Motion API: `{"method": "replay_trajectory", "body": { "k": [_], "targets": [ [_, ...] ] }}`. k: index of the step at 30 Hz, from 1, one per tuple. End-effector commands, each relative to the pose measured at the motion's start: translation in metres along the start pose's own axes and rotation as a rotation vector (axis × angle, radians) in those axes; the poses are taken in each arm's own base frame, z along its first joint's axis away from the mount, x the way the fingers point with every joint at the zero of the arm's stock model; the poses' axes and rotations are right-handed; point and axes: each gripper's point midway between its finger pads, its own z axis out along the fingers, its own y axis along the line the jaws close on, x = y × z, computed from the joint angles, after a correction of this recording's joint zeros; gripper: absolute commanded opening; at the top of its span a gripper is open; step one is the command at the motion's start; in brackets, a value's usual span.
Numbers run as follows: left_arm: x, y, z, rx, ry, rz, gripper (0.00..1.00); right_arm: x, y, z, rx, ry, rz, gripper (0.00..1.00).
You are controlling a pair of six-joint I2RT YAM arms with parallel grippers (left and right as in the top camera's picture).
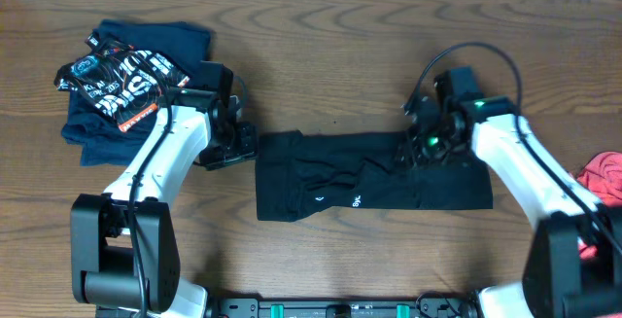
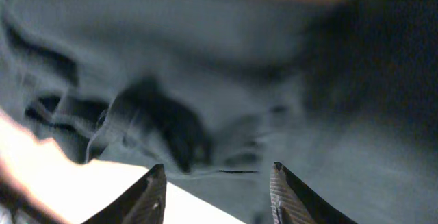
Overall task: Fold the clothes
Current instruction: 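Grasp the folded black strip's left and right ends with both grippers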
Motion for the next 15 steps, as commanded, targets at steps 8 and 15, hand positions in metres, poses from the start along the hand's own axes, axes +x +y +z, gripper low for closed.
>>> {"method": "replay_trajectory", "body": {
  "k": [8,15],
  "targets": [
    [0.023,-0.049,0.019,0.286,0.094,0.096,0.75,-0.021,-0.044,-0.064,0.211,-0.189,0.162,0.56],
    [0.029,-0.072,0.025,0.322,0.096,0.168,0.79,-0.011,-0.048,-0.058,0.217,-0.155,0.177,0.56]
  ]
}}
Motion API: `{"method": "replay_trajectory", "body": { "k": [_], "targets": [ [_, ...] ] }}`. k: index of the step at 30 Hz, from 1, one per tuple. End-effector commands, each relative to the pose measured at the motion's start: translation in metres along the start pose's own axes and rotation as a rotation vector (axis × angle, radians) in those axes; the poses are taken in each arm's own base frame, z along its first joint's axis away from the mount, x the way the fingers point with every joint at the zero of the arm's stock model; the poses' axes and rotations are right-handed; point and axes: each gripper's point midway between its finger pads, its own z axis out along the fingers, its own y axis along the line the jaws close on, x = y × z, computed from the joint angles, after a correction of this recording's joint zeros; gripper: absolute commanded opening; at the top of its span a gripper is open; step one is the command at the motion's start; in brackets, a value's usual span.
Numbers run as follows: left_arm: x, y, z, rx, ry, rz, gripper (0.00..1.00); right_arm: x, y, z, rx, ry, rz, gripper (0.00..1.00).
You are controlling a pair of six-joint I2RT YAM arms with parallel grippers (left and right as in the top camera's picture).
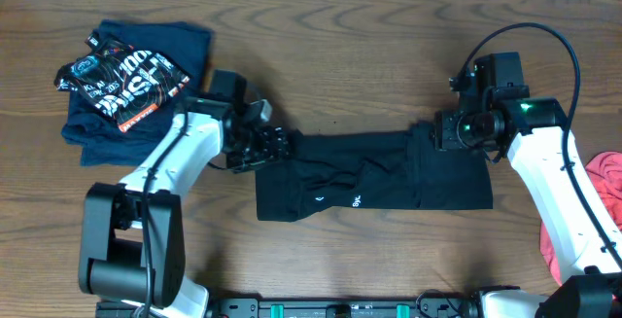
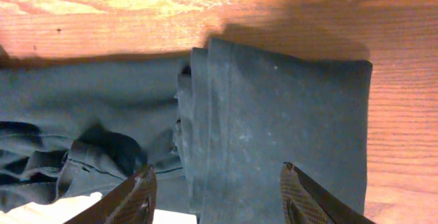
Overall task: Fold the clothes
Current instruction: 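Grasp the folded black strip's left and right ends with both grippers, then fold the strip's left end rightward onto the right half with the left gripper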
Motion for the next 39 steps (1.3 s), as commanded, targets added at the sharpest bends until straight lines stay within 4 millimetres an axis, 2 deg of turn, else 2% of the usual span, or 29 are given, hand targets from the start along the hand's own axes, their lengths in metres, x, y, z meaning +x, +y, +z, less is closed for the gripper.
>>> {"method": "replay_trajectory", "body": {
  "k": [1,10,12,15,20,22,23,24,26,27,29,31,34,35,39],
  "targets": [
    [0.009,-0.01,0.009,0.022,0.035,0.039,0.81,0.005,-0.008,0.005,0.021,0.018,0.03,0.56],
    [0.017,-0.005,0.025,-0.101,0.054,0.069,0.85,0.007,-0.008,0.005,0.022,0.023,0.03,0.57],
    [0.019,-0.005,0.033,-0.106,0.07,0.056,0.86,0.007,-0.008,0.005,0.022,0.023,0.03,0.57],
    [0.024,-0.003,0.045,-0.118,0.103,0.052,0.97,0.008,-0.008,0.005,0.023,0.027,0.031,0.57],
    [0.033,0.013,0.066,-0.195,0.155,-0.017,0.98,0.009,-0.008,0.005,0.023,0.031,0.026,0.57],
    [0.036,0.013,0.073,-0.198,0.169,-0.014,0.98,0.009,-0.008,0.005,0.023,0.03,0.025,0.57],
    [0.037,0.012,0.075,-0.2,0.174,-0.008,0.94,0.009,-0.008,0.005,0.023,0.03,0.025,0.57],
    [0.039,0.01,0.077,-0.201,0.177,0.001,0.87,0.008,-0.008,0.005,0.023,0.03,0.025,0.57],
    [0.039,0.005,0.079,-0.197,0.173,0.02,0.65,0.008,-0.008,0.005,0.023,0.03,0.025,0.57],
    [0.038,0.003,0.079,-0.193,0.166,0.029,0.58,0.008,-0.008,0.005,0.023,0.03,0.025,0.57],
    [0.034,0.0,0.079,-0.185,0.151,0.039,0.51,0.008,-0.008,0.005,0.023,0.03,0.025,0.57],
    [0.032,-0.001,0.079,-0.181,0.141,0.042,0.39,0.009,-0.008,0.005,0.023,0.031,0.025,0.57],
    [0.023,-0.001,0.075,-0.175,0.123,0.044,0.12,0.009,-0.008,0.005,0.024,0.032,0.025,0.57],
    [0.019,0.0,0.072,-0.172,0.112,0.038,0.06,0.009,-0.008,0.005,0.024,0.032,0.025,0.57],
    [0.001,0.004,0.06,-0.157,0.063,0.007,0.06,0.009,-0.008,0.005,0.024,0.032,0.025,0.57]
  ]
}}
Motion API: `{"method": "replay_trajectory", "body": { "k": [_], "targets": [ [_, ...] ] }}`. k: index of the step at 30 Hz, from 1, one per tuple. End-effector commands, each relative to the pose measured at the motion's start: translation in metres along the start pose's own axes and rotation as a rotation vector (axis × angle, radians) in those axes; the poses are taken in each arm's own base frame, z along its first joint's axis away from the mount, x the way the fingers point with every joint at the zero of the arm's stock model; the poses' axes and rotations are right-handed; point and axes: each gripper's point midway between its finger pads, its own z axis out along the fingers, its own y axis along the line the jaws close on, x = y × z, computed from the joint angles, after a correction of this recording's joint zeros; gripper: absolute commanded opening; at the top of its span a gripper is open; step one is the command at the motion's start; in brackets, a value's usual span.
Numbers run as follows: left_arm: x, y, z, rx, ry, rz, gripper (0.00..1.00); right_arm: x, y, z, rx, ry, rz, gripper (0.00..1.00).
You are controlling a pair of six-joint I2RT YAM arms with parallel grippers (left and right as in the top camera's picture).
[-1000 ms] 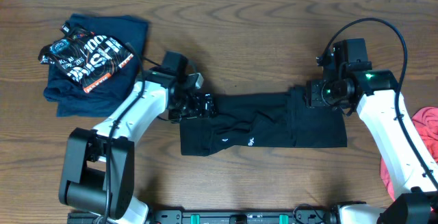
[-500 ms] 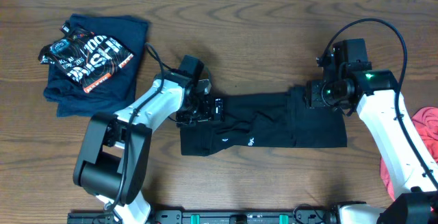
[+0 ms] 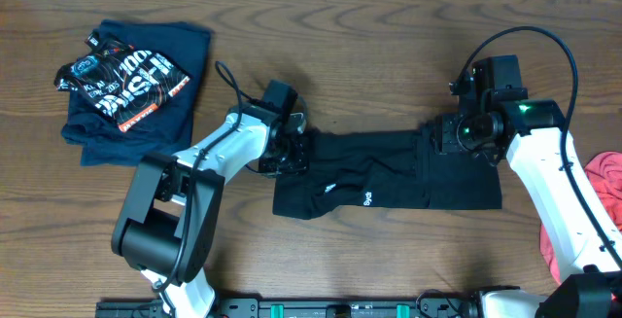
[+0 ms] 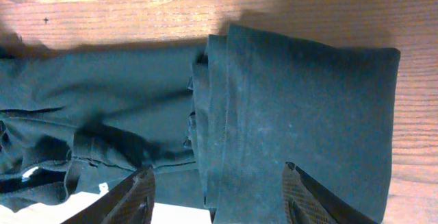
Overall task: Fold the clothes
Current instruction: 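Fold the strip's left end rightward onto the right half with the left gripper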
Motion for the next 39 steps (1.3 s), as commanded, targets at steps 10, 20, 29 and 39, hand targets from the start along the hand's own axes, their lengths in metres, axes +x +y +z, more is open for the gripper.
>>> {"method": "replay_trajectory", "body": {
  "k": [10,20,29,39],
  "targets": [
    [-0.027,0.039,-0.036,-0.014,-0.101,-0.04,0.06,0.001,-0.005,0.002,0.011,0.006,0.019,0.58],
    [-0.055,0.079,-0.133,-0.102,-0.345,-0.097,0.06,0.002,-0.035,0.013,0.113,0.038,0.063,0.54],
    [-0.073,0.061,-0.172,-0.058,-0.469,-0.089,0.06,0.013,-0.023,0.076,0.104,0.185,-0.023,0.4],
    [-0.082,-0.003,-0.181,0.062,-0.5,0.0,0.06,0.031,0.012,0.131,0.063,0.275,-0.058,0.42]
  ]
}}
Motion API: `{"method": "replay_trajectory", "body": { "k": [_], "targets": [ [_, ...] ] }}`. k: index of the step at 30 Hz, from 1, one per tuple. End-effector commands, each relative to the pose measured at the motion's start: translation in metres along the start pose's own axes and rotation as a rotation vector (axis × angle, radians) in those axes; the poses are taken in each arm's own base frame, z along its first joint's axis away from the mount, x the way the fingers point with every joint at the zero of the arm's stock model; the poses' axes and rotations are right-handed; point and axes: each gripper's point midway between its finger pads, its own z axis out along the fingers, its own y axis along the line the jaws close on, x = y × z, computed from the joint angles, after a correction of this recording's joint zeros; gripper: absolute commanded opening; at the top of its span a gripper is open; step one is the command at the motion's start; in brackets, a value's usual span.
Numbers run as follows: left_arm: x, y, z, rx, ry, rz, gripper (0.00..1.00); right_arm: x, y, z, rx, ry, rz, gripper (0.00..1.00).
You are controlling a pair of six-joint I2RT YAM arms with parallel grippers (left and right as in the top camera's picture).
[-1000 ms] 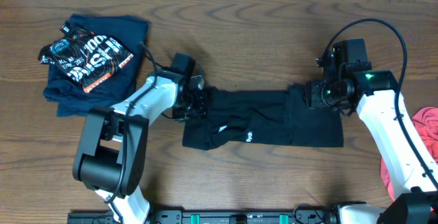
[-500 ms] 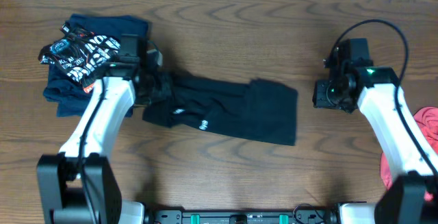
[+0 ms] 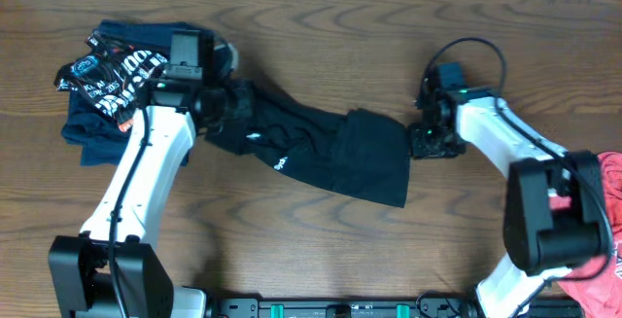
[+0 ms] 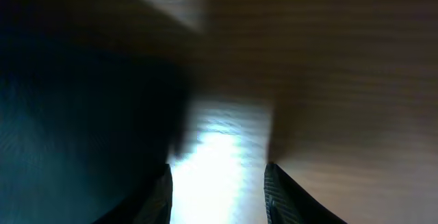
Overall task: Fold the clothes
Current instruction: 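Fold the strip's left end rightward onto the right half with the left gripper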
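A black garment (image 3: 321,158) stretches diagonally across the table, from beside the stack at upper left down to a folded end (image 3: 374,167) near the middle. My left gripper (image 3: 231,104) is shut on its upper left end, which is bunched and lifted. My right gripper (image 3: 420,143) sits low at the folded end's right edge. In the right wrist view the right gripper (image 4: 217,168) is open over bright bare table, with the dark cloth (image 4: 68,114) just left of its left finger (image 4: 161,190).
A stack of folded clothes (image 3: 97,123), navy with a printed shirt (image 3: 121,75) on top, lies at the upper left, close to my left gripper. A red garment (image 3: 604,187) shows at the right edge. The wooden table (image 3: 321,36) runs beyond on all sides.
My left gripper has moved from the table's middle up and left to the stack, with the garment's end in it. The garment now lies diagonally, further left. My right gripper is lower, at its right edge.
The black garment lay flat and level in the middle, my left gripper at its left edge and my right gripper down on its right part. Then the right part lay folded over with my right gripper above it. The garment then shifted right, and is now drawn towards the stack.
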Motion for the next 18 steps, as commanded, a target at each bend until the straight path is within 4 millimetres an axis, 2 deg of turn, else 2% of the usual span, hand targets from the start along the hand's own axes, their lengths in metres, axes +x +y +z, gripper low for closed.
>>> {"method": "replay_trajectory", "body": {
  "k": [1,4,12,18],
  "targets": [
    [-0.004,-0.036,-0.006,0.069,-0.021,0.032,0.06,0.008,0.011,0.016,-0.006,0.045,0.003,0.42],
    [0.005,-0.062,-0.001,0.104,-0.011,0.065,0.06,0.011,0.016,0.022,-0.004,0.061,-0.009,0.42],
    [0.033,-0.129,0.01,0.174,-0.006,0.165,0.06,0.012,0.019,0.022,-0.003,0.063,-0.006,0.42],
    [0.056,-0.165,0.023,0.189,0.002,0.204,0.06,0.012,0.02,0.022,-0.003,0.064,-0.003,0.43]
  ]
}}
